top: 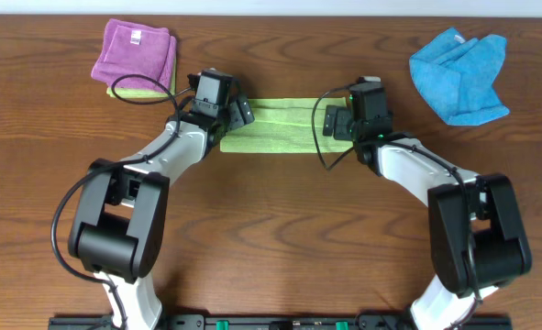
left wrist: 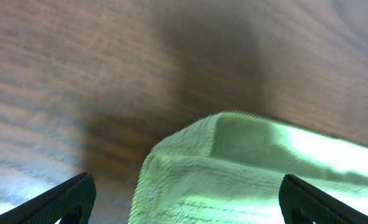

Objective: Fold the cloth
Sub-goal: 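Lower the folded edge onto the cloth and release both grippers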

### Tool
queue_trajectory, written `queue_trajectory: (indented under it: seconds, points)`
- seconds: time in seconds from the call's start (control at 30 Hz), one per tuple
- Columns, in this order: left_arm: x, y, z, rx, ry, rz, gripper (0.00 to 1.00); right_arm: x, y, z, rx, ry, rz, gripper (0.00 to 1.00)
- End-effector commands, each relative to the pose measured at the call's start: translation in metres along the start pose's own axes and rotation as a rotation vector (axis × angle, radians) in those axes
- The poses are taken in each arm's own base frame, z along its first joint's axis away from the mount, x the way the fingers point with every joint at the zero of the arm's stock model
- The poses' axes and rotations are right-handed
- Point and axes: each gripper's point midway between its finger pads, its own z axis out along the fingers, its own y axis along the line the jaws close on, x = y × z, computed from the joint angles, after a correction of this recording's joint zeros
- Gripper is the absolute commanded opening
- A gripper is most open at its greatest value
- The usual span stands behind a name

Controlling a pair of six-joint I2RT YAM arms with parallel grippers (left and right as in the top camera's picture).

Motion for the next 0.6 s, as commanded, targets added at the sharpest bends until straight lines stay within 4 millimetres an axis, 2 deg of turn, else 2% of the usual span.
queue_trajectory:
  seconds: [0.0,0.1,0.3,0.43,0.5,0.57]
  points:
    - [-0.016,-0.008,-0.025,0.023,-0.025,0.02,0.95,-0.023,-0.002,-0.022,-0.001,-0.04,0.013,0.99]
    - [-0.016,-0.011,-0.037,0.036,-0.014,0.02,0.95,-0.017,0.003,-0.027,-0.044,-0.003,0.002,0.99]
    - [-0.01,-0.012,-0.037,0.04,0.013,0.021,0.95,0.005,0.009,-0.014,-0.1,0.078,-0.001,0.99]
    - [-0.001,-0.013,-0.037,0.041,0.044,0.028,0.95,0.008,0.013,-0.014,-0.121,0.09,0.007,0.99]
    - [-0.001,-0.013,-0.037,0.043,0.045,0.024,0.95,0.007,0.018,-0.015,-0.153,0.092,0.008,0.93]
    - [-0.001,-0.013,-0.037,0.043,0.044,0.024,0.95,0.007,0.019,-0.015,-0.161,0.092,0.029,0.95]
